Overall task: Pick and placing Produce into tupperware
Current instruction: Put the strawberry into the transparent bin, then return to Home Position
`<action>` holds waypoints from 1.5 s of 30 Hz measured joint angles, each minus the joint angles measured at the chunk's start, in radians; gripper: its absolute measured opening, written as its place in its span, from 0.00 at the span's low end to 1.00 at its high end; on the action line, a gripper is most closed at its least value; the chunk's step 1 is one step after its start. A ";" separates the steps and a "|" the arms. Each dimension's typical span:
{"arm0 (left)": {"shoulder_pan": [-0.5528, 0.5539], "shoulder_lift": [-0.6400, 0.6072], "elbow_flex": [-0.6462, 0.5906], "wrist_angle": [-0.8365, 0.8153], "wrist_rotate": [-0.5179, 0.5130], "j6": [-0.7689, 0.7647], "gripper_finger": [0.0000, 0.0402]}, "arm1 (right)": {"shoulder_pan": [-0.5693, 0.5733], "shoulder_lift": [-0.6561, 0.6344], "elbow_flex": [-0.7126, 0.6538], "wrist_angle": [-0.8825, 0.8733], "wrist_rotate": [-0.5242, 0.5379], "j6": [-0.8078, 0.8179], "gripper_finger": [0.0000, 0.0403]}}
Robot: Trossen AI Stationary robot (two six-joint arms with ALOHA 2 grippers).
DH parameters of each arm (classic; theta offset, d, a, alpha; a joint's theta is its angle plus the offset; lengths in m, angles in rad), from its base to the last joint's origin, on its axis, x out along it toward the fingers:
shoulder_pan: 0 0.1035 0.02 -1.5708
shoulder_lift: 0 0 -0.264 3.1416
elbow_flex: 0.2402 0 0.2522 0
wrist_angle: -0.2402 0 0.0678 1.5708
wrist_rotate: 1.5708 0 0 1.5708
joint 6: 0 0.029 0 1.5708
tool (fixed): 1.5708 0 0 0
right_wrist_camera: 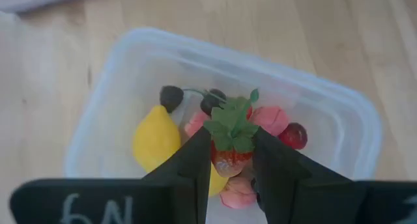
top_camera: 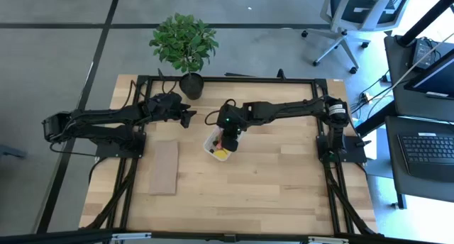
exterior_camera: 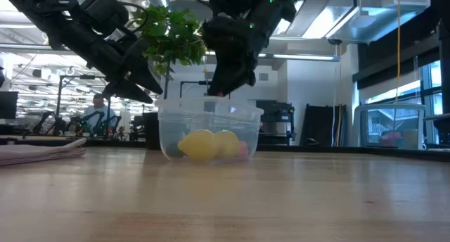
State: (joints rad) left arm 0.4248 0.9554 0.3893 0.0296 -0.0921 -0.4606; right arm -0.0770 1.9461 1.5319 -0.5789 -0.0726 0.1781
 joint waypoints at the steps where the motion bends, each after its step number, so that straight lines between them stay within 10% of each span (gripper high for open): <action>1: 0.000 0.000 0.000 0.000 0.000 0.000 0.56 | 0.004 0.002 -0.013 0.015 0.001 -0.001 0.24; 27: 0.000 0.000 0.000 -0.003 0.000 0.001 0.56 | 0.002 0.018 -0.090 0.141 -0.156 0.019 0.49; 33: 0.000 -0.002 0.000 -0.002 0.010 0.001 0.56 | -0.047 0.010 0.064 -0.121 -0.269 0.071 0.61; 45: 0.000 -0.250 0.054 0.017 0.078 0.150 0.56 | -0.093 -0.358 0.118 -0.159 -0.004 -0.141 0.63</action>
State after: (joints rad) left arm 0.4248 0.7058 0.4434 0.0468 -0.0140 -0.3106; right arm -0.1699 1.5881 1.6502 -0.7381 -0.0766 0.0372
